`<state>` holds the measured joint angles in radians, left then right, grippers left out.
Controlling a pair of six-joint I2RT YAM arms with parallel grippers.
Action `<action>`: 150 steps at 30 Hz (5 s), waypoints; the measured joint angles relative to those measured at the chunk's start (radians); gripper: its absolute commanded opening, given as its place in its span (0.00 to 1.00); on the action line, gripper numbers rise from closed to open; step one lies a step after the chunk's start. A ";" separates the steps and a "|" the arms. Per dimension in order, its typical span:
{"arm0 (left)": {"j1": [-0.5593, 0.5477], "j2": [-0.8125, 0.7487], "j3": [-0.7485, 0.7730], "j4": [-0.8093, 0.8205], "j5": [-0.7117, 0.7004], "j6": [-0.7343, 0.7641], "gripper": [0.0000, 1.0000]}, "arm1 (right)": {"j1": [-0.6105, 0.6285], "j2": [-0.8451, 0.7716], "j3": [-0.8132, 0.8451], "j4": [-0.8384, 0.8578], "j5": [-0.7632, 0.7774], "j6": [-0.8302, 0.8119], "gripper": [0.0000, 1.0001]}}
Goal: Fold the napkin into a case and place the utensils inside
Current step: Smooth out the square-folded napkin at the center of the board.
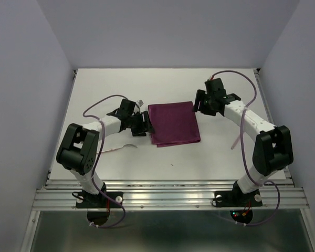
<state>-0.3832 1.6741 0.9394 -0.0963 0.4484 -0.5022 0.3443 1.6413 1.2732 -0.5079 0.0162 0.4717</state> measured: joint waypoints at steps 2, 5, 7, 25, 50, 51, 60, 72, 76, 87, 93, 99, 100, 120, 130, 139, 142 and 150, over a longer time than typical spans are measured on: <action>-0.004 0.000 -0.029 0.053 0.030 -0.012 0.67 | -0.007 -0.012 -0.010 0.007 -0.001 0.000 0.66; -0.008 0.000 -0.077 0.128 0.073 -0.034 0.67 | -0.002 -0.016 -0.017 0.008 -0.002 0.000 0.66; -0.010 0.003 -0.100 0.165 0.090 -0.047 0.66 | 0.003 -0.016 -0.021 0.008 -0.007 0.000 0.66; -0.030 0.048 -0.057 0.241 0.093 -0.056 0.62 | 0.004 -0.016 -0.026 0.013 -0.034 0.000 0.66; -0.055 0.080 0.114 -0.037 0.269 -0.031 0.57 | 0.004 -0.016 -0.031 0.015 -0.035 0.000 0.66; -0.055 0.079 0.114 -0.040 0.269 -0.030 0.56 | 0.004 -0.016 -0.031 0.014 -0.035 0.000 0.66; -0.054 0.080 0.097 -0.129 0.142 -0.004 0.56 | 0.004 -0.015 -0.031 0.014 -0.040 -0.001 0.66; -0.056 0.114 0.097 -0.180 0.060 0.035 0.45 | 0.004 0.059 -0.031 0.020 -0.012 -0.029 0.66; -0.061 0.114 0.097 -0.190 0.032 0.040 0.37 | 0.003 0.115 -0.060 0.024 -0.001 -0.040 0.55; -0.065 0.096 0.209 -0.248 -0.043 0.041 0.27 | 0.003 0.142 -0.152 0.036 0.013 -0.054 0.18; -0.065 0.103 0.314 -0.237 -0.056 0.040 0.27 | 0.003 0.120 -0.196 0.073 0.021 -0.043 0.35; -0.065 0.191 0.373 -0.233 -0.055 0.034 0.24 | 0.003 0.042 -0.245 0.055 0.063 -0.026 0.44; -0.065 0.204 0.379 -0.233 -0.054 0.030 0.24 | 0.003 0.024 -0.245 0.048 0.068 -0.026 0.44; -0.075 0.346 0.422 -0.179 -0.026 -0.015 0.14 | 0.003 -0.036 -0.376 0.088 0.033 0.011 0.01; -0.075 0.364 0.470 -0.216 -0.043 -0.014 0.13 | 0.003 -0.090 -0.295 0.058 0.090 0.024 0.01; -0.074 0.431 0.711 -0.246 -0.096 -0.013 0.13 | -0.024 0.152 0.046 0.124 0.115 0.011 0.01; -0.071 0.478 0.765 -0.250 -0.129 -0.010 0.13 | -0.044 0.272 0.123 0.135 0.110 0.004 0.01; -0.061 0.612 0.859 -0.284 -0.192 0.004 0.12 | -0.084 0.447 0.232 0.145 0.109 -0.001 0.01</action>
<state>-0.4442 2.2864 1.7985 -0.3805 0.2565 -0.4980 0.2600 2.0888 1.5055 -0.3626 0.1249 0.4709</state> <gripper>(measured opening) 0.123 0.014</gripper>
